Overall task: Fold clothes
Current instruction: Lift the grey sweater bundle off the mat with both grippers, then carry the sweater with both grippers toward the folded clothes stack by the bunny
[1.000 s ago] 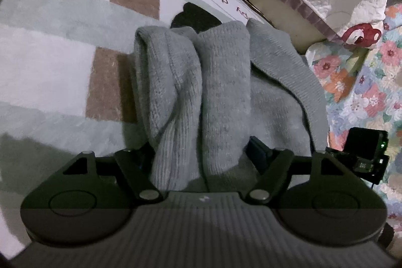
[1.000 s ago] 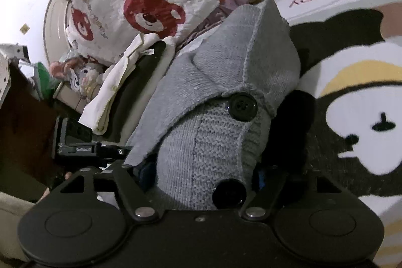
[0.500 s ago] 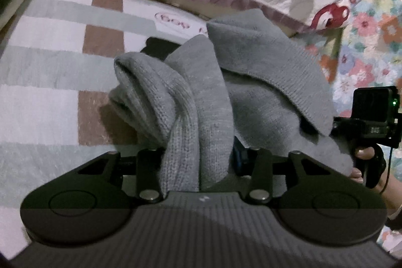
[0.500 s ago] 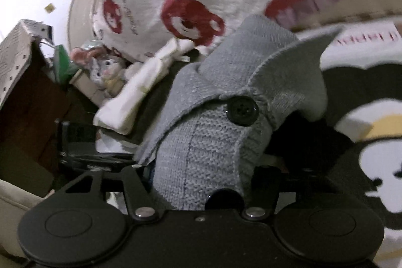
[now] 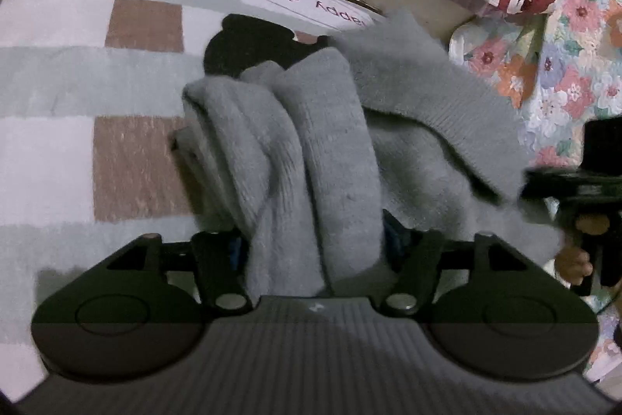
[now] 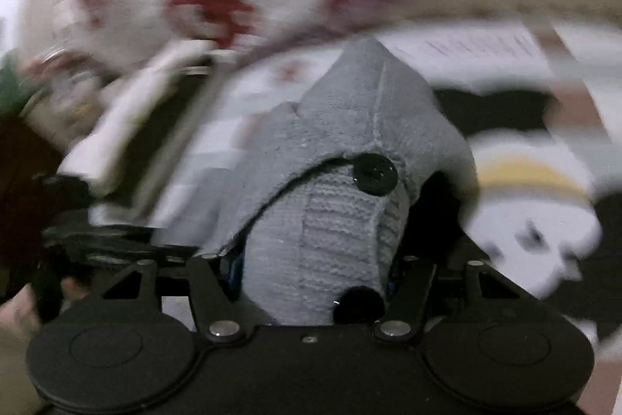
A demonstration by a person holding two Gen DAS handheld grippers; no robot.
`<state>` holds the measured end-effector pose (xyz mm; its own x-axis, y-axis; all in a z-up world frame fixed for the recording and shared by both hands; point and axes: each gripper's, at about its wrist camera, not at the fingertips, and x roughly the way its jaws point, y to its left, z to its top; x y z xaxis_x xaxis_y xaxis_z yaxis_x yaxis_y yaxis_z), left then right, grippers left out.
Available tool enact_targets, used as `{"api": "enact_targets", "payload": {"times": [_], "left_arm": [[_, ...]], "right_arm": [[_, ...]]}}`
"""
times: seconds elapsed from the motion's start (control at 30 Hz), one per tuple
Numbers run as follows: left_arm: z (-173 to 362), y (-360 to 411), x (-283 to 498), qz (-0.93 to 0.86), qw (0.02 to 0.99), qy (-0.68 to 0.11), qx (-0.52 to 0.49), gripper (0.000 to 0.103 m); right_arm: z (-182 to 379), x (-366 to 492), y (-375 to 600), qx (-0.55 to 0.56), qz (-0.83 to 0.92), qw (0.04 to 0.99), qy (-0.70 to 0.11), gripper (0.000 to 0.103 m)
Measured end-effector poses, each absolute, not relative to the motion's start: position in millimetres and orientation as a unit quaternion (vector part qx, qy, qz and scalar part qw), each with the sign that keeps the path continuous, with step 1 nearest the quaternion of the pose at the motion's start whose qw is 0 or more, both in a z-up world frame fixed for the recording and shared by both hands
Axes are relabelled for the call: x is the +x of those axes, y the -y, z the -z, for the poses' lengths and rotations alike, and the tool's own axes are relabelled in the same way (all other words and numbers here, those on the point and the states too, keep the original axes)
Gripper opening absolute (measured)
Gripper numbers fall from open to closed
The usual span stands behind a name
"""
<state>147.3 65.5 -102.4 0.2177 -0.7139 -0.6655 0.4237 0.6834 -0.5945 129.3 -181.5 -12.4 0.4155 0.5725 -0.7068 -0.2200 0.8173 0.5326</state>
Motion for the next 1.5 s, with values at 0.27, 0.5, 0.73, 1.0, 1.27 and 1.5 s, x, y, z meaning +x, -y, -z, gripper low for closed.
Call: {"api": "enact_targets", "payload": {"times": [0.27,0.5,0.73,1.0,1.27,1.5], "left_arm": [[112.1,-64.3,148.7,0.425,0.737,-0.501,-0.16,0.054],[115.7,-62.1,151.8,0.411,0.741,-0.502,-0.174,0.062],[124.8,-59.2,154.2,0.399,0.738,-0.501,-0.212,0.056],[95.3,-85.0,136.6,0.424,0.735,-0.464,-0.256,0.044],[41.3,-150.2,116.0,0.404,0.76,-0.382,-0.336,0.043],[-18.8,-249.3,91.7,0.333,0.816,-0.281,-0.38,0.043]], "right_arm": [[35.3,118.5,220.6,0.267,-0.256,0.798,-0.475,0.07],[46.3,122.5,223.9,0.294,-0.277,0.788,-0.464,0.076],[65.9,147.9,216.2,0.334,-0.308,0.76,-0.466,0.085],[-18.6,128.8,176.0,0.267,-0.374,0.786,-0.413,0.063],[-131.3,145.0,99.2,0.152,-0.453,0.788,-0.387,0.063],[-209.6,171.2,-9.0,0.074,-0.542,0.743,-0.386,0.063]]}}
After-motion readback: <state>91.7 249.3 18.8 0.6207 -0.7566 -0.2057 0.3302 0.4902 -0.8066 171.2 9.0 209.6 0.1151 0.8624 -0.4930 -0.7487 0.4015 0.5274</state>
